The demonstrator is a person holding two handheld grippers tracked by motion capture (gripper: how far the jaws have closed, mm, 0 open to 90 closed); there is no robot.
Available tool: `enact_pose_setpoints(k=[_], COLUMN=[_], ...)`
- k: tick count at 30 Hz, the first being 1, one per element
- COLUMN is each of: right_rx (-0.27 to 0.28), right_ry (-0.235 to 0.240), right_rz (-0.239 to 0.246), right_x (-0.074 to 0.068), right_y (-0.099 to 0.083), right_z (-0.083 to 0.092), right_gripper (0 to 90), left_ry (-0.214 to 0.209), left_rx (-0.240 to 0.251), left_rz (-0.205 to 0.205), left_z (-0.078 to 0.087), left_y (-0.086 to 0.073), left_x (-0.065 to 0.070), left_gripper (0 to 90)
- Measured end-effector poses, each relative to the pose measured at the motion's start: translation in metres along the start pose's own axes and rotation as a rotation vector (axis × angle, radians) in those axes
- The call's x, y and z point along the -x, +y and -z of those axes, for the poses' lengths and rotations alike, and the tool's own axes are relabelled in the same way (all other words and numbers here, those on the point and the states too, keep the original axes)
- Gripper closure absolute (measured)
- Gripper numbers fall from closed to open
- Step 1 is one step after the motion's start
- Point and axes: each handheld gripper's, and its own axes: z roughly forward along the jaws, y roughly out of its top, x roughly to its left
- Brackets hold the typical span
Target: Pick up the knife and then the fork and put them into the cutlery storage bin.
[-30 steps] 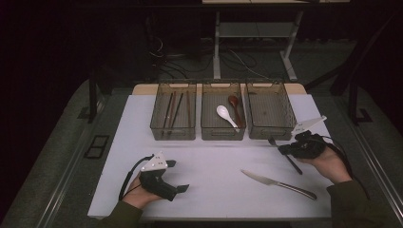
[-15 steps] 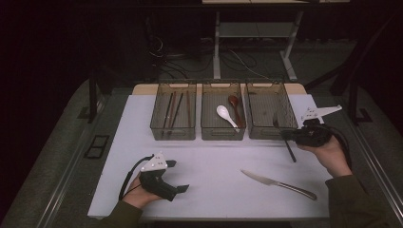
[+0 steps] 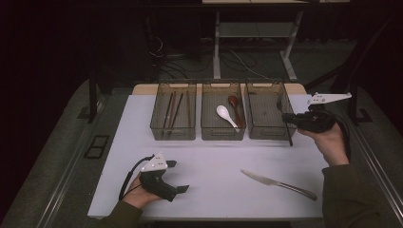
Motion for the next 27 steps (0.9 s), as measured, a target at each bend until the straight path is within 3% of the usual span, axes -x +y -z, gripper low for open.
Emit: enact_pose_setpoints(k=[14, 23, 27], right_rx=[0.093, 0.141, 0.133], right_ry=[-0.071, -0.094, -0.113], right_rz=[-0.025, -0.069, -0.080], right_x=[0.017, 0.036, 0.043], right_y=[0.026, 0.047, 0.051], right_z=[0.002, -0.007, -0.015], right_gripper=[85.2, 85.3, 85.3], left_ry=[0.002, 0.001, 0.000], left_rx=[0.004, 0.008, 0.002], left_rz=[0.000, 0.003, 0.000], left_z=[0.001, 0.001, 0.001], left_y=[0.000, 0.000, 0.000], left_x=[0.000, 0.000, 0.000], left_gripper=[0.0, 0.0, 0.0])
